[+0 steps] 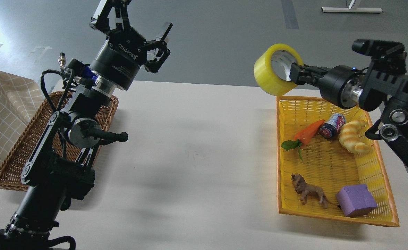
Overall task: Place and transfer tape with both arms
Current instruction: 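Carry the tape roll toward the table center and lower it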
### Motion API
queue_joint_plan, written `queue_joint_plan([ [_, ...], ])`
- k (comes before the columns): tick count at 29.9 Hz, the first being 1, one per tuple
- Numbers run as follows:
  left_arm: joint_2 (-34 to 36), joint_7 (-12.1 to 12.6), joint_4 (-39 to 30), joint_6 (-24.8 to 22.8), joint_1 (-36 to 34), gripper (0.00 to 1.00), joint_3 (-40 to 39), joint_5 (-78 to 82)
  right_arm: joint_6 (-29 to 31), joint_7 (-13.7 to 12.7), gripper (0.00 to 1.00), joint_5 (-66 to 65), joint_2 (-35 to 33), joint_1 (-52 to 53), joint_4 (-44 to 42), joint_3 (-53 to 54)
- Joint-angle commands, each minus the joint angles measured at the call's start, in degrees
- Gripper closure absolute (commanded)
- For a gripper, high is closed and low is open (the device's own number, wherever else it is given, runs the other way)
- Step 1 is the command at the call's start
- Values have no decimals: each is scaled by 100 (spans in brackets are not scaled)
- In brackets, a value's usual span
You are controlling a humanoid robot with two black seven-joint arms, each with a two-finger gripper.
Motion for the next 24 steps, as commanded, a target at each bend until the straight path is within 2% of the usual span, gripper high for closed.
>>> queue_joint_plan([
  [1,75,1,-34,-8,0,2,-8,-1,-1,9,100,-36,334,492,-25,-690],
  [15,154,1,-113,-52,132,2,-157,-10,-1,9,100,-467,1811,679,-1061,-1404],
  [24,163,1,-122,-43,149,2,-245,-1,-1,9,100,-1239,2602,73,-1536,-1475],
])
